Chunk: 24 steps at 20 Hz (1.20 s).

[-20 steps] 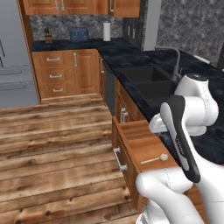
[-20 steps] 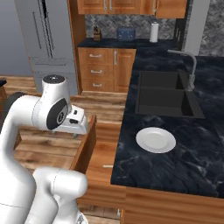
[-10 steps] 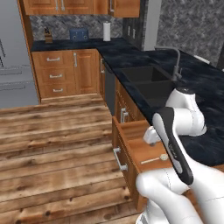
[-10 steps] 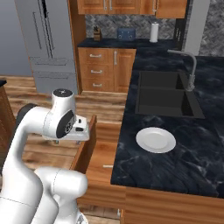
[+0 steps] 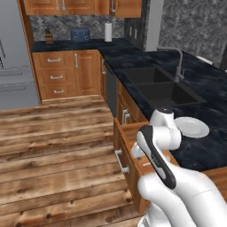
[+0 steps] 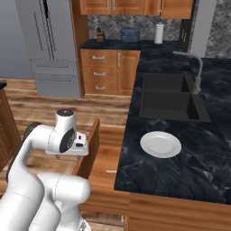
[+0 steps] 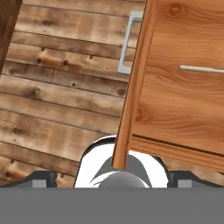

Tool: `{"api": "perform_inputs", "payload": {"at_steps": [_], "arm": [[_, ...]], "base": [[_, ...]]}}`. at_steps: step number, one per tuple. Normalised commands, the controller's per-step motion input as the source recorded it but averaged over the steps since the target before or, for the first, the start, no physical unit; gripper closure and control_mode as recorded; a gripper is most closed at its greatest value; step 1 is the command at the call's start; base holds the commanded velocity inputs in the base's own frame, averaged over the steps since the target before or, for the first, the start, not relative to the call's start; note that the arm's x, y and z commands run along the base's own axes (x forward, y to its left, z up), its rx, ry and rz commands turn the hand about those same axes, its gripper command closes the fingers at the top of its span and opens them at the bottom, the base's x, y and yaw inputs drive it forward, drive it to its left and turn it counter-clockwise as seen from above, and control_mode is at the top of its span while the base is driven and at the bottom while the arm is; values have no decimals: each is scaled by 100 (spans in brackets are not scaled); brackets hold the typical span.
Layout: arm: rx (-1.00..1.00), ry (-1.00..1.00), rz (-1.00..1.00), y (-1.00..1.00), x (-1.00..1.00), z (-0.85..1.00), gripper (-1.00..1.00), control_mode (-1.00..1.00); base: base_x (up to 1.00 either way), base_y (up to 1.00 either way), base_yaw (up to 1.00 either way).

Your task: Pick the dish brush from the drawer and place it on the counter.

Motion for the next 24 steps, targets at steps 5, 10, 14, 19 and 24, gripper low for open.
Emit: {"api": "perform_inputs", "payload": {"at_steps": [5, 10, 14, 19, 24], "arm": [[0, 12, 0, 0, 49, -48, -100, -100], [1, 19, 0, -8, 58, -60, -100, -100], [2, 25, 0, -19, 58, -70, -100, -100], [2, 20, 0, -7, 48, -72, -100, -100], [0, 4, 0, 33, 10, -70, -100, -100]], "base": [[0, 0, 0], [0, 0, 0], [0, 0, 0], [0, 0, 0], [0, 0, 0]]}}
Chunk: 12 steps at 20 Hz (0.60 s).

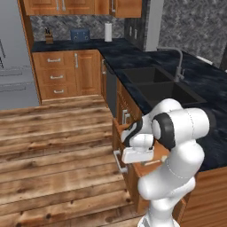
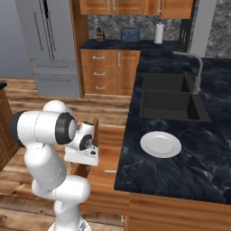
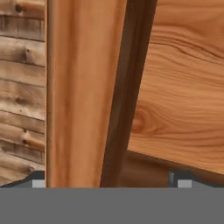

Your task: Pick the dish brush from the drawer and place it on the counter.

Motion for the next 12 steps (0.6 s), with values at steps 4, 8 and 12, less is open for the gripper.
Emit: {"api": "perform_inputs", "payload": {"at_steps": [4, 8, 12], "arm": [[0, 0, 1, 96, -3, -74, -100, -100], [0, 0, 4, 100, -28, -54, -100, -100], [0, -14, 2, 100, -48, -16, -100, -100]], "base": [[0, 0, 0], [0, 0, 0], [0, 0, 0]]}}
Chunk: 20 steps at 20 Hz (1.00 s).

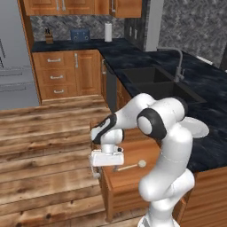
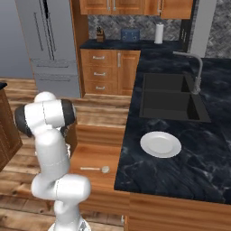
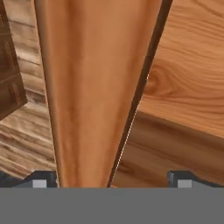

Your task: Pick the dish brush from the drawer and place it on the counter.

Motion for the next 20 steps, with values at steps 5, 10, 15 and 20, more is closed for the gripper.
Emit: {"api": "perform_inputs", "payload": {"at_steps": [5, 10, 15, 20], "arm": [[15, -49, -13, 47, -64, 25, -100, -100], [31, -60, -30, 5, -26, 74, -100, -100], [33, -37, -27, -50, 0, 100, -100, -100], [8, -16, -38, -71, 0, 65, -100, -100]], "base": [[0, 0, 0], [0, 0, 0], [0, 0, 0], [0, 0, 0]]}}
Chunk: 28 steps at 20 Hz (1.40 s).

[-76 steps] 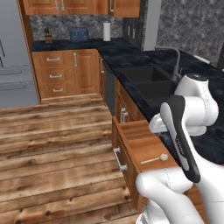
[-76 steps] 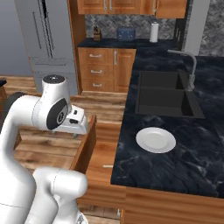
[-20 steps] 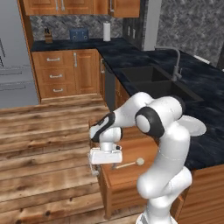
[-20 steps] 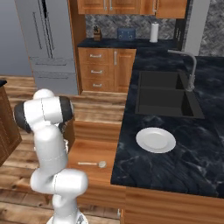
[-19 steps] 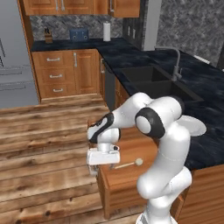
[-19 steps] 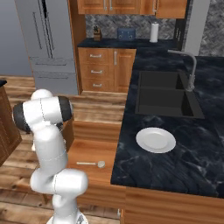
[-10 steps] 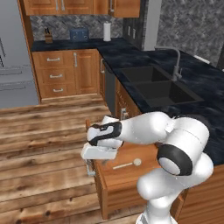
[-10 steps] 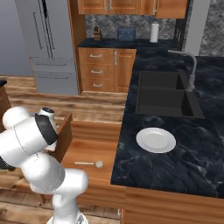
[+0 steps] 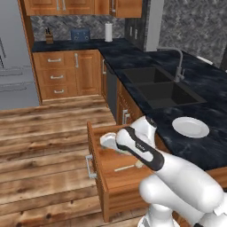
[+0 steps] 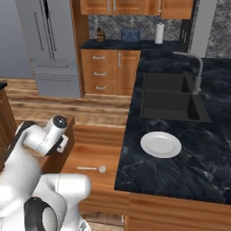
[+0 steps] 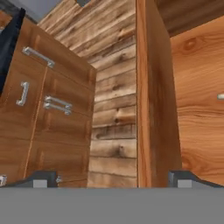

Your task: Pick the dish brush from the drawer and place it on the counter.

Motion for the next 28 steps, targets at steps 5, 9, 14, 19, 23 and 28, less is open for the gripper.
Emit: {"api": "perform_inputs", "payload": {"at_steps": [5, 9, 14, 19, 23, 28], "arm": [[-12, 16, -51, -71, 6, 6, -100, -100], [-22, 33, -50, -63, 8, -21, -100, -100], [-22, 17, -42, -56, 25, -57, -100, -100], [-23, 16, -26, -46, 41, -71, -100, -100], [-20, 17, -17, -47, 42, -92, -100, -100], [-14, 6, -6, -33, 30, -100, -100, -100]], "base": [[0, 0, 0], [0, 0, 0], [0, 0, 0], [0, 0, 0], [0, 0, 0], [0, 0, 0]]}}
